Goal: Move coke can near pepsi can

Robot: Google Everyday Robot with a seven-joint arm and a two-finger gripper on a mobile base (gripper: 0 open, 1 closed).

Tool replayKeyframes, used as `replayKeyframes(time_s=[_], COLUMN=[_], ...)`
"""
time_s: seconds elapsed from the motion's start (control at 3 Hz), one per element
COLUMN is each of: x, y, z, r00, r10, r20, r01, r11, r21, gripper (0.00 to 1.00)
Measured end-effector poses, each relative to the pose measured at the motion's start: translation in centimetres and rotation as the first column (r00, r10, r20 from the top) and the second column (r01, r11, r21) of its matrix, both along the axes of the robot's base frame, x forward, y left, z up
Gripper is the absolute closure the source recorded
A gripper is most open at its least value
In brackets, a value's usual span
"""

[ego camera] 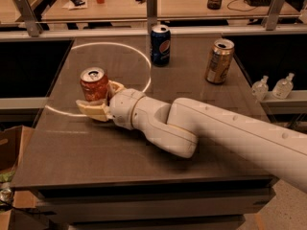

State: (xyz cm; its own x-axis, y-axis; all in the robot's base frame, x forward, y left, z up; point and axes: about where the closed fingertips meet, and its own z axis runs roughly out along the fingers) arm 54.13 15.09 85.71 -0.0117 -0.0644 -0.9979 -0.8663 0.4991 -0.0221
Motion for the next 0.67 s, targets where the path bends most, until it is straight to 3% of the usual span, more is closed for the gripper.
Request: replayKeyframes(time_s=[0.33,0.67], x=[0.9,2.3], y=[-0.9,-3.2], z=[0.5,1.0], r00=[0.9992,0.9923], r10=[-0.039,-0.124], r20=[0.005,0.002], r01=[0.039,0.124], r11=[0.999,0.99], r21=[-0.027,-0.073], gripper=[0.87,1.0])
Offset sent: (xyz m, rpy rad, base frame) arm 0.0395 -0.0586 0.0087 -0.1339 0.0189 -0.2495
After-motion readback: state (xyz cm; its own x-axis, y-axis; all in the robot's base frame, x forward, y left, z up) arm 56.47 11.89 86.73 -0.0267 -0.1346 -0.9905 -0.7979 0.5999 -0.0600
